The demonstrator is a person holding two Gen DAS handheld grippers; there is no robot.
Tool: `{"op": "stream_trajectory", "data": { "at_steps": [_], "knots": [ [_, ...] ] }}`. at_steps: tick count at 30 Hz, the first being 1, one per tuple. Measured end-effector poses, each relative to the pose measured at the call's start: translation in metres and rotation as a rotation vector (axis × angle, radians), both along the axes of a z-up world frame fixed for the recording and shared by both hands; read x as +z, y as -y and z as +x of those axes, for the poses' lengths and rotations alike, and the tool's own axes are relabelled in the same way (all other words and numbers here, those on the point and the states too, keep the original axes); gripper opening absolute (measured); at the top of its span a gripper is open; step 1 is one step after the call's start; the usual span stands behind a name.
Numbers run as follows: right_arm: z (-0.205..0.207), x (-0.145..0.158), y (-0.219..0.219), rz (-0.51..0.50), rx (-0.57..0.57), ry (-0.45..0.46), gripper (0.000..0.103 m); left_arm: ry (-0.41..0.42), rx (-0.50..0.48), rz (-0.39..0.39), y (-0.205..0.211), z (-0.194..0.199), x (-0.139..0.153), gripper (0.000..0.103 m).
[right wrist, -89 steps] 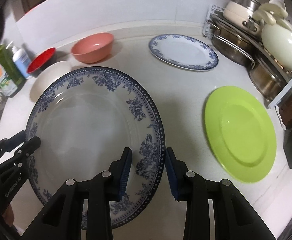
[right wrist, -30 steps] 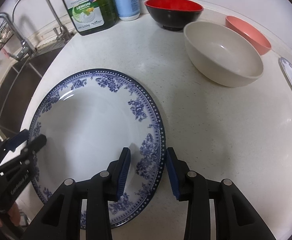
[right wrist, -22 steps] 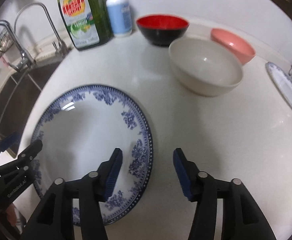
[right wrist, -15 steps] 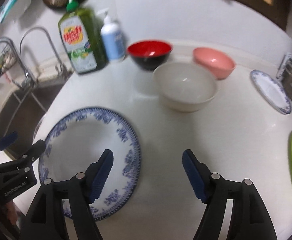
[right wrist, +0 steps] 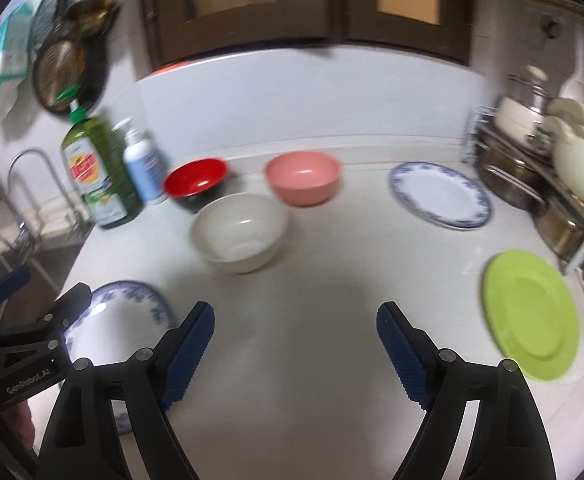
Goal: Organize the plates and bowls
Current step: 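Move both grippers to the rim of the lime-green plate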
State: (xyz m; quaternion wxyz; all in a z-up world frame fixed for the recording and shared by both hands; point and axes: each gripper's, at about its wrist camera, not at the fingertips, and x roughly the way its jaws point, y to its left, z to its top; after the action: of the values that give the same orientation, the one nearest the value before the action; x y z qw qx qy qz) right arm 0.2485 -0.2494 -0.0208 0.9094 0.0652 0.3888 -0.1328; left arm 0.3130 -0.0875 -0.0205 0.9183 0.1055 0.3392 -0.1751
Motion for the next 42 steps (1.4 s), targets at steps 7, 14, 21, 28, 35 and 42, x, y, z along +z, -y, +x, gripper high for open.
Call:
{"op": "stream_trajectory", "data": {
  "at_steps": [7, 14, 21, 28, 35, 42],
  "knots": [
    [-0.032, 0.017, 0.055, -0.038, -0.122, 0.045, 0.084, 0.029, -0.131, -0.015, 0.066, -0.013, 0.014, 0.103],
    [-0.065, 0.027, 0.116, -0.074, -0.264, 0.066, 0.084, 0.029, -0.257, -0.028, 0.136, -0.026, 0.017, 0.103],
    [-0.094, 0.025, 0.173, -0.085, -0.377, 0.055, 0.084, 0.016, -0.344, -0.019, 0.198, -0.038, 0.011, 0.103],
    [-0.11, 0.013, 0.222, -0.053, -0.449, 0.028, 0.084, -0.017, -0.409, 0.004, 0.254, -0.043, -0.002, 0.102],
    [-0.115, -0.005, 0.267, -0.023, -0.493, -0.02, 0.084, -0.085, -0.467, 0.039, 0.305, -0.043, -0.027, 0.1],
    [-0.117, -0.031, 0.309, 0.006, -0.547, -0.068, 0.084, -0.166, -0.516, 0.085, 0.36, -0.039, -0.061, 0.097]
  ]
}}
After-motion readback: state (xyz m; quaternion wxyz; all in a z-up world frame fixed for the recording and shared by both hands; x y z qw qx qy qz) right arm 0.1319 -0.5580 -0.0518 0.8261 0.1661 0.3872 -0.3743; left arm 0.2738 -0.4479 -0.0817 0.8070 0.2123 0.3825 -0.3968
